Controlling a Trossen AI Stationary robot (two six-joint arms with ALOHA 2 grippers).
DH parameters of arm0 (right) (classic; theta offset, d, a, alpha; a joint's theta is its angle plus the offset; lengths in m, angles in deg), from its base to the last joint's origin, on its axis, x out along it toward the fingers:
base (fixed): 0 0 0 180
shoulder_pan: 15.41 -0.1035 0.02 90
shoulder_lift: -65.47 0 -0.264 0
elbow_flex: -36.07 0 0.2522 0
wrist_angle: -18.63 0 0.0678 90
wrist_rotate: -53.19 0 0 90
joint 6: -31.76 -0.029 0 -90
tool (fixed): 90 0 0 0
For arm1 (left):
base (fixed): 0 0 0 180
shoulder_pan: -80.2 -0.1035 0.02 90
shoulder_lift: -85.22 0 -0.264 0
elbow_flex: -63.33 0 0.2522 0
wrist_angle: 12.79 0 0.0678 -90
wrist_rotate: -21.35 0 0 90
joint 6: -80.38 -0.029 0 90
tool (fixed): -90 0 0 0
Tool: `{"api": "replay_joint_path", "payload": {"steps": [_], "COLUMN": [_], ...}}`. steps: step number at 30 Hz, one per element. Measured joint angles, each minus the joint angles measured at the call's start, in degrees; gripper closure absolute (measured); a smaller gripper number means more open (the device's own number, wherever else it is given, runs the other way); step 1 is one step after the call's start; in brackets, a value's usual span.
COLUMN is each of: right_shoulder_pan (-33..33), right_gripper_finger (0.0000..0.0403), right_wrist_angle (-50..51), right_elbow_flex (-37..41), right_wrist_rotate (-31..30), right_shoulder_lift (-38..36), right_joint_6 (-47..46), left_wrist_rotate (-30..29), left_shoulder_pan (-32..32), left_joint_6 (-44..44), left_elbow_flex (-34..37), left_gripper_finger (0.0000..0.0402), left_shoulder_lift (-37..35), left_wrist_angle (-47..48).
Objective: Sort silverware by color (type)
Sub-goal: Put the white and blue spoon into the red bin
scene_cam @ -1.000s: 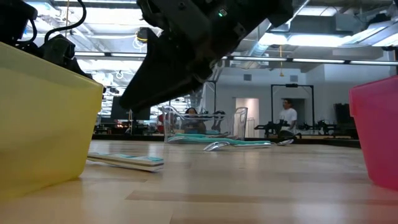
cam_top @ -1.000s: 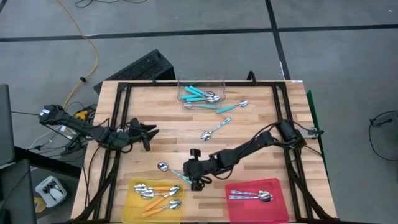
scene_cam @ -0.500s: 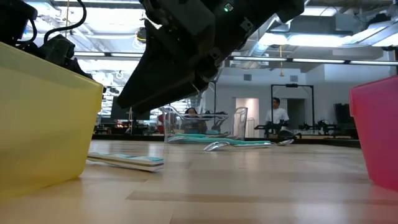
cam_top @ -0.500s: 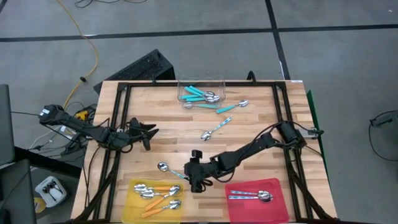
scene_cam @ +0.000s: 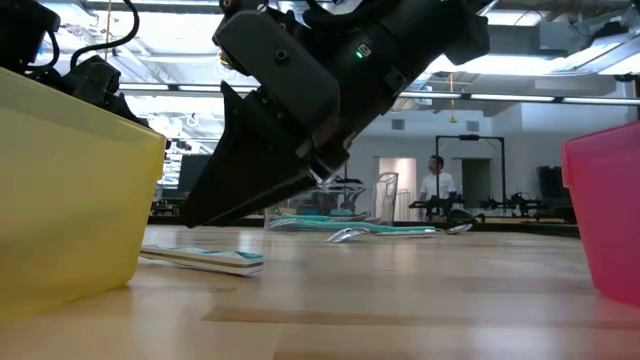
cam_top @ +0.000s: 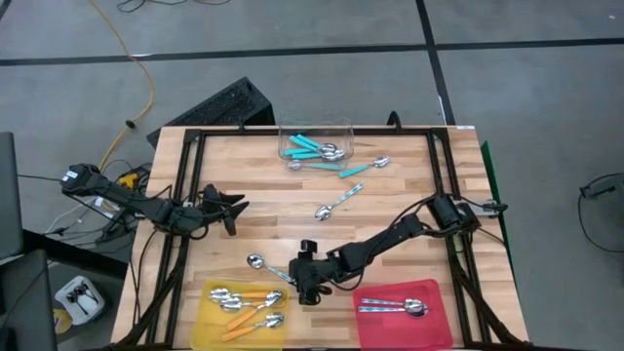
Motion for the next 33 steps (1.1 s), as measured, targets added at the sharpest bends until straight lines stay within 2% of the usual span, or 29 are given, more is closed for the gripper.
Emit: {"api": "replay_joint_path", "payload": {"steps": [4, 9, 14, 18, 26, 33], "right_shoulder_pan": [0.21, 1.52, 3.18, 3.54, 3.52, 3.52], "right_gripper_finger": [0.0148, 0.0148, 0.0148, 0.0148, 0.0148, 0.0148], "right_wrist_angle": [1.24, 5.85, 10.89, 11.14, 10.94, 10.81], "right_elbow_flex": [0.00, -0.07, -0.05, 0.04, 0.02, 0.02], "right_wrist_rotate": [0.02, -0.05, -0.15, -0.13, -0.13, -0.13], "right_shoulder_lift": [0.02, -2.06, -3.28, -3.26, -3.26, -3.23], "right_joint_6": [0.00, 1.97, 1.97, 1.98, 2.08, 2.08], "left_wrist_rotate": [1.74, 18.70, 28.72, 32.79, 42.73, 48.47], "left_shoulder_pan": [-0.02, -0.02, 0.13, 0.13, 0.15, 0.15], "left_joint_6": [2.70, 3.50, -0.79, -2.97, -4.24, -12.94], "left_elbow_flex": [-0.16, -5.16, -10.22, -13.48, -17.50, -21.90], "left_gripper_finger": [0.0265, 0.0265, 0.0265, 0.0265, 0.0265, 0.0265], "left_shoulder_lift": [-0.01, 0.03, 2.32, 5.69, 16.80, 26.56], "left_wrist_angle": [0.16, 7.65, 10.06, 10.00, 10.11, 10.12]}}
